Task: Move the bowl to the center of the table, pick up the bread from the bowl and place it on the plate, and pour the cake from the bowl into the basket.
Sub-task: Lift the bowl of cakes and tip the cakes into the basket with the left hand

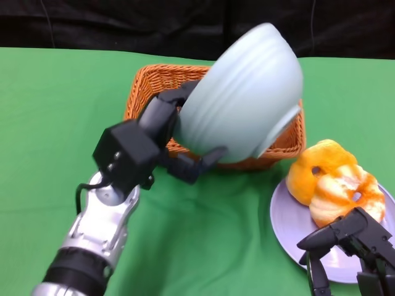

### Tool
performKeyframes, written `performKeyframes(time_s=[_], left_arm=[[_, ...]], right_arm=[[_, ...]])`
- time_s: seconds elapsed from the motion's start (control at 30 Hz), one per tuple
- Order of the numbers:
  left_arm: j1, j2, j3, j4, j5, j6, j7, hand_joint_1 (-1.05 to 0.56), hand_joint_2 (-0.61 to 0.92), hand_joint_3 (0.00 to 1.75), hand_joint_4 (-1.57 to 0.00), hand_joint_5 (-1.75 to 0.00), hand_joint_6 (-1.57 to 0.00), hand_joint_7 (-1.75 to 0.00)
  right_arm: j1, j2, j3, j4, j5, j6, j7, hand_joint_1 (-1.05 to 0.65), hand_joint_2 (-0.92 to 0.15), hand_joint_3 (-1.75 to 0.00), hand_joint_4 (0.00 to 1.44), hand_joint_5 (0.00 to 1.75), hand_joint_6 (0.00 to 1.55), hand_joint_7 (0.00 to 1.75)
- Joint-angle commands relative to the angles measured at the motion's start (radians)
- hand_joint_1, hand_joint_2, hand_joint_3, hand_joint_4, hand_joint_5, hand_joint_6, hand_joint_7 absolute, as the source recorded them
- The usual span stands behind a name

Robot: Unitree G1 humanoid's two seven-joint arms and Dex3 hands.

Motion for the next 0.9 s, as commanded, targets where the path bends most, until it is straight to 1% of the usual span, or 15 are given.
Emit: performKeyframes(time_s=[0.03, 0.17, 0.23, 0.33, 0.43, 0.5, 0.57, 0.73, 0.9], left_arm=[[-0.037, -0.044, 0.046, -0.002, -0.014, 0.079, 0.043, -0.2, 0.22, 1.75, -1.06, -1.75, -0.9, -1.75], [-0.049, -0.12, 0.12, 0.006, -0.079, 0.177, 0.065, -0.18, 0.22, 1.74, -1.05, -1.75, -0.88, -1.75], [-0.051, -0.141, 0.144, 0.004, -0.098, 0.199, 0.061, -0.17, 0.22, 1.74, -1.06, -1.75, -0.88, -1.75], [-0.062, -0.189, 0.194, 0.01, -0.141, 0.247, 0.093, -0.16, 0.23, 1.73, -1.07, -1.75, -0.89, -1.75], [-0.081, -0.243, 0.265, 0.017, -0.223, 0.323, 0.128, -0.15, 0.26, 1.74, -1.08, -1.75, -0.9, -1.75], [-0.092, -0.277, 0.323, 0.003, -0.307, 0.4, 0.149, -0.15, 0.26, 1.75, -1.09, -1.75, -0.92, -1.75], [-0.096, -0.296, 0.357, -0.022, -0.373, 0.47, 0.173, -0.16, 0.28, 1.75, -1.1, -1.75, -0.93, -1.75], [-0.099, -0.306, 0.414, -0.056, -0.494, 0.585, 0.216, -0.18, 0.33, 1.75, -1.09, -1.75, -0.91, -1.75], [-0.096, -0.316, 0.448, -0.059, -0.569, 0.622, 0.24, -0.19, 0.33, 1.73, -1.08, -1.75, -0.88, -1.75]], right_arm=[[0.005, -0.006, -0.004, 0.004, 0.01, -0.014, -0.001, 0.01, -0.47, -1.25, 0.52, 1.69, 0.53, 1.45], [0.008, -0.003, 0.0, 0.004, 0.0, -0.012, -0.004, -0.01, -0.46, -1.25, 0.52, 1.68, 0.53, 1.46], [0.008, -0.002, 0.001, 0.005, -0.003, -0.014, -0.006, -0.01, -0.46, -1.25, 0.52, 1.68, 0.53, 1.46], [0.011, 0.001, 0.003, 0.003, -0.011, -0.01, -0.008, 0.0, -0.46, -1.27, 0.52, 1.68, 0.53, 1.46], [0.016, 0.004, 0.006, 0.003, -0.015, -0.011, -0.01, -0.01, -0.43, -1.32, 0.53, 1.68, 0.54, 1.46], [0.019, 0.004, 0.008, 0.001, -0.022, -0.011, -0.01, -0.01, -0.42, -1.33, 0.53, 1.68, 0.54, 1.46], [0.022, 0.004, 0.009, -0.003, -0.024, -0.01, -0.009, -0.02, -0.42, -1.34, 0.52, 1.68, 0.54, 1.45], [0.023, 0.004, 0.016, -0.006, -0.019, -0.004, -0.006, -0.04, -0.42, -1.31, 0.52, 1.68, 0.54, 1.45], [0.026, 0.001, 0.017, -0.007, -0.017, -0.003, -0.002, -0.05, -0.43, -1.28, 0.52, 1.69, 0.53, 1.46]])
